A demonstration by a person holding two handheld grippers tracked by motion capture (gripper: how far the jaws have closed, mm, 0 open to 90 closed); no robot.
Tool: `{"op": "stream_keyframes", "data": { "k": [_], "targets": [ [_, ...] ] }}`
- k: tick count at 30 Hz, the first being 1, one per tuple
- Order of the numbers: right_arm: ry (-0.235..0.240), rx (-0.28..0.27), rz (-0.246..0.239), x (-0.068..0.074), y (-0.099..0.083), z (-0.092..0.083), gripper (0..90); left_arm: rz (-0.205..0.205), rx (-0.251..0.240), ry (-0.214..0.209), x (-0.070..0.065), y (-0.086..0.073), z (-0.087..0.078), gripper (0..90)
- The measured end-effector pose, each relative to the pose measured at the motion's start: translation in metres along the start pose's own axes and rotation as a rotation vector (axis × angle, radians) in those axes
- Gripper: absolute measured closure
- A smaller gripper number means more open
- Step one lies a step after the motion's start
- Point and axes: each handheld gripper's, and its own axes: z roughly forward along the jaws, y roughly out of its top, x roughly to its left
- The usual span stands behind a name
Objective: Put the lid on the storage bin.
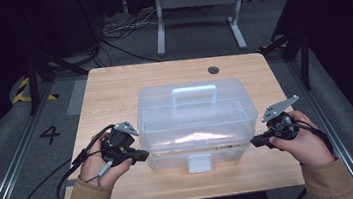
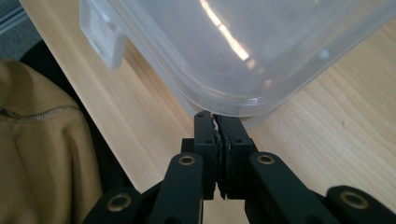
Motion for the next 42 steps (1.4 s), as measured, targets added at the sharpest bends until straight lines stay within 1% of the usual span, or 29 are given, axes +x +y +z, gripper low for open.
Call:
{"op": "stream_keyframes", "data": {
  "k": [3, 4, 7, 10, 15, 18, 21, 22, 26, 28, 31, 33, 34, 35, 36, 37, 39, 41, 42],
  "targets": [
    [-0.015, 0.036, 0.003, -0.001, -0.001, 0.003, 87.2, -0.009, 0.012, 0.016, 0.001, 0.0, 0.001, 88.8],
    [-0.019, 0.049, 0.007, -0.002, -0.002, 0.004, 87.3, -0.003, 0.016, 0.016, 0.002, 0.0, 0.002, 88.7],
    [-0.018, 0.038, 0.02, -0.005, -0.004, 0.004, 87.2, -0.01, 0.02, 0.01, 0.001, 0.0, 0.003, 88.5],
    [-0.011, 0.04, 0.017, -0.006, -0.004, 0.005, 86.7, -0.005, 0.025, 0.011, 0.002, 0.0, 0.004, 88.3],
    [-0.001, 0.044, 0.012, -0.005, -0.005, 0.005, 84.8, -0.01, 0.024, 0.016, 0.002, 0.0, 0.003, 87.1],
    [-0.007, 0.039, 0.015, -0.006, -0.005, 0.004, 82.3, -0.007, 0.017, 0.015, 0.003, -0.001, 0.002, 86.1],
    [-0.018, 0.024, 0.026, -0.007, -0.007, 0.001, 79.3, -0.018, 0.003, 0.0, 0.004, -0.002, 0.001, 85.1],
    [-0.017, 0.019, 0.029, -0.008, -0.008, 0.0, 77.6, -0.017, 0.001, 0.002, 0.005, -0.002, 0.0, 85.0],
    [-0.039, -0.016, 0.046, -0.011, -0.01, -0.006, 69.8, -0.02, -0.026, -0.004, 0.006, -0.004, -0.006, 81.9],
    [-0.059, -0.05, 0.061, -0.013, -0.01, -0.009, 64.5, -0.025, -0.043, -0.004, 0.007, -0.006, -0.01, 81.7],
    [-0.082, -0.098, 0.072, -0.016, -0.011, -0.014, 60.2, -0.031, -0.07, -0.007, 0.01, -0.01, -0.016, 80.5],
    [-0.098, -0.122, 0.085, -0.019, -0.011, -0.017, 59.3, -0.055, -0.085, 0.008, 0.013, -0.014, -0.02, 79.3],
    [-0.109, -0.138, 0.097, -0.02, -0.012, -0.018, 57.8, -0.063, -0.093, 0.013, 0.014, -0.016, -0.021, 79.1],
    [-0.109, -0.138, 0.097, -0.02, -0.012, -0.018, 57.8, -0.063, -0.093, 0.013, 0.014, -0.016, -0.021, 78.7],
    [-0.132, -0.174, 0.111, -0.023, -0.012, -0.021, 55.4, -0.08, -0.113, 0.031, 0.016, -0.02, -0.025, 78.4],
    [-0.143, -0.191, 0.12, -0.024, -0.012, -0.023, 55.4, -0.086, -0.121, 0.041, 0.016, -0.021, -0.026, 78.3],
    [-0.158, -0.217, 0.135, -0.026, -0.013, -0.025, 54.1, -0.097, -0.143, 0.05, 0.017, -0.023, -0.029, 77.8],
    [-0.175, -0.242, 0.143, -0.029, -0.013, -0.027, 53.5, -0.112, -0.158, 0.069, 0.019, -0.026, -0.031, 76.7],
    [-0.177, -0.252, 0.145, -0.03, -0.013, -0.027, 53.0, -0.117, -0.165, 0.081, 0.019, -0.027, -0.032, 76.2]
  ]
}}
